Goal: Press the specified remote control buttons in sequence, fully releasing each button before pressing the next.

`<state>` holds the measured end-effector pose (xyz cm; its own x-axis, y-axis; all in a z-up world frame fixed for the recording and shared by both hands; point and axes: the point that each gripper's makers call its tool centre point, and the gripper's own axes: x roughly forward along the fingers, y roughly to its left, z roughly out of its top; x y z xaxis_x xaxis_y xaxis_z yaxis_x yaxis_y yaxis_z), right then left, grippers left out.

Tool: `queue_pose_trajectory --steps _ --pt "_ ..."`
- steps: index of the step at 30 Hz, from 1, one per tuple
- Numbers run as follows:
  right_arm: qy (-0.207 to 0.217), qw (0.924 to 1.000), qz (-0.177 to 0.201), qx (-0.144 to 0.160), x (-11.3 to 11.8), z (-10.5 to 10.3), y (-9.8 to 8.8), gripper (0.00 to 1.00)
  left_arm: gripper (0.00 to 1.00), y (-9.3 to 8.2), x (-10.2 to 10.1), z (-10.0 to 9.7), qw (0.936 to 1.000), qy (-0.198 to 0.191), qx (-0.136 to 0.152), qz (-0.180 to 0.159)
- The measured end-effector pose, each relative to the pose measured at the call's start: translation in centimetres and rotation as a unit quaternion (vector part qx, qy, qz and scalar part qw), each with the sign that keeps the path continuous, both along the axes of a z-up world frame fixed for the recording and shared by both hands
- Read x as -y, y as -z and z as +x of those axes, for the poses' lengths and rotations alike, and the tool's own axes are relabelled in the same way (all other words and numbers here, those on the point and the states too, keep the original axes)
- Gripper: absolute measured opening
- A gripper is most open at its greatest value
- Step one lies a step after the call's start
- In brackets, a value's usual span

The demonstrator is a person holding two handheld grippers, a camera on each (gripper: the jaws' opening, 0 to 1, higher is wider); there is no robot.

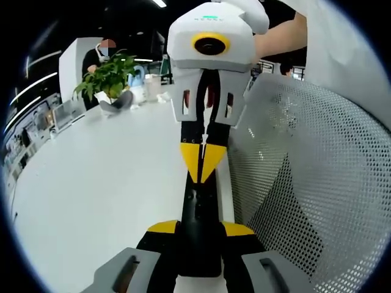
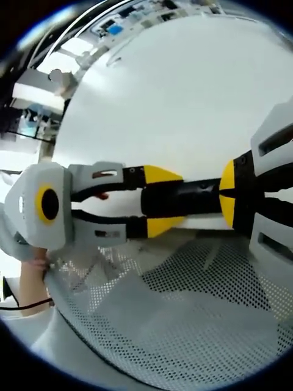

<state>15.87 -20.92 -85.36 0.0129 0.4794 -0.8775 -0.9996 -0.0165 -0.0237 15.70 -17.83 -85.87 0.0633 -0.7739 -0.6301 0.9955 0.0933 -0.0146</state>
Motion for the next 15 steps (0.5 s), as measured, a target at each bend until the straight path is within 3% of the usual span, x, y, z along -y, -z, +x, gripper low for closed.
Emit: queue_pose_trajectory --steps 15 --pt "-0.012 0.9997 -0.016 0.011 0.73 -0.04 -0.05 0.0 0.25 0.0 0.04 0.02 1.0 0.002 0.003 0.001"
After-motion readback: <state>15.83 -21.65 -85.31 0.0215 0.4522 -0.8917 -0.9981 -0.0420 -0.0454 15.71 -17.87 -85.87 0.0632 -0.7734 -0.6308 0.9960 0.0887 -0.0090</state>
